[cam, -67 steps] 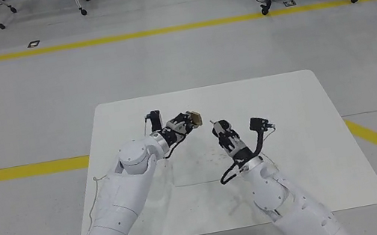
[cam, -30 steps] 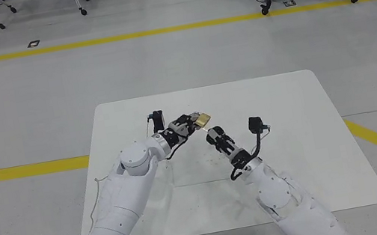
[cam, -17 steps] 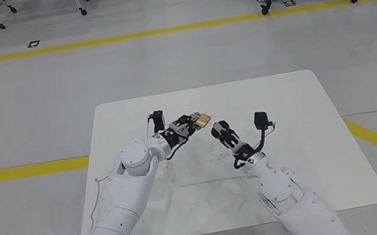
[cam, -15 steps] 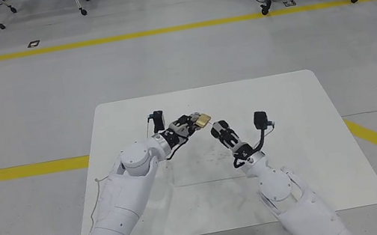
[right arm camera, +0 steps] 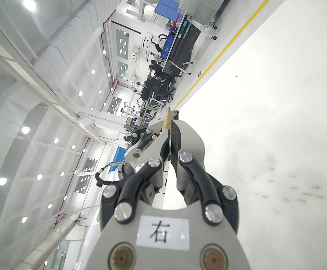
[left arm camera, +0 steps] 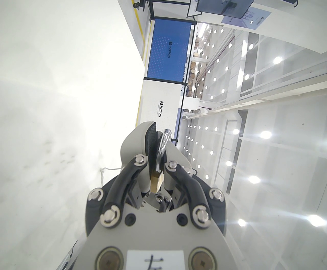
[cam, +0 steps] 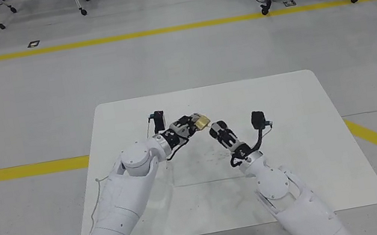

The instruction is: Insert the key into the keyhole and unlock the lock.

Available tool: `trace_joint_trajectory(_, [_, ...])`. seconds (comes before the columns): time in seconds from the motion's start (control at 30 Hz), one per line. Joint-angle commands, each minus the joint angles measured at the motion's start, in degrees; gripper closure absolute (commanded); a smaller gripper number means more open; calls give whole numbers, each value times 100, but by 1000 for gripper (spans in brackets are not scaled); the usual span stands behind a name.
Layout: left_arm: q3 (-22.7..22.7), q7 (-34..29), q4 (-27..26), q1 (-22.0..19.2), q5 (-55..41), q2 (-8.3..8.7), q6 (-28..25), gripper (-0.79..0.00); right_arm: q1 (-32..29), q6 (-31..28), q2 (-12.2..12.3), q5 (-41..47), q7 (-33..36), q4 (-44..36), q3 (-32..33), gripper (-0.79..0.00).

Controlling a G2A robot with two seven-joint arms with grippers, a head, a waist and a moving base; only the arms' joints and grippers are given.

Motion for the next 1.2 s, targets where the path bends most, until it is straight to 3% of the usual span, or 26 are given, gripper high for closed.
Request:
trace_joint_trajectory(0.0, [2, 2, 2, 1, 7, -1, -9, 0, -7, 11, -3, -4, 10, -8, -1, 0])
trace_joint_trajectory(0.2, [-21, 105, 14, 3, -13, -9, -14, 0, -65, -266, -9, -81, -183, -69, 40, 0])
trace_joint_trajectory(0.3, [-21, 139, 12, 3, -19, -14, 14, 0, -140, -389, -10, -1053, -979, -35, -19, 0])
trace_joint_trajectory(0.53, [-1, 132, 20, -7, 36, -19, 51, 0, 18, -187, -99, -1829, -1751, 241, -317, 0])
trace_joint_trajectory(1.17, [2, 66, 25, 4, 67, -26, 71, 0, 322, 364, -247, -2516, -1851, 657, -592, 0])
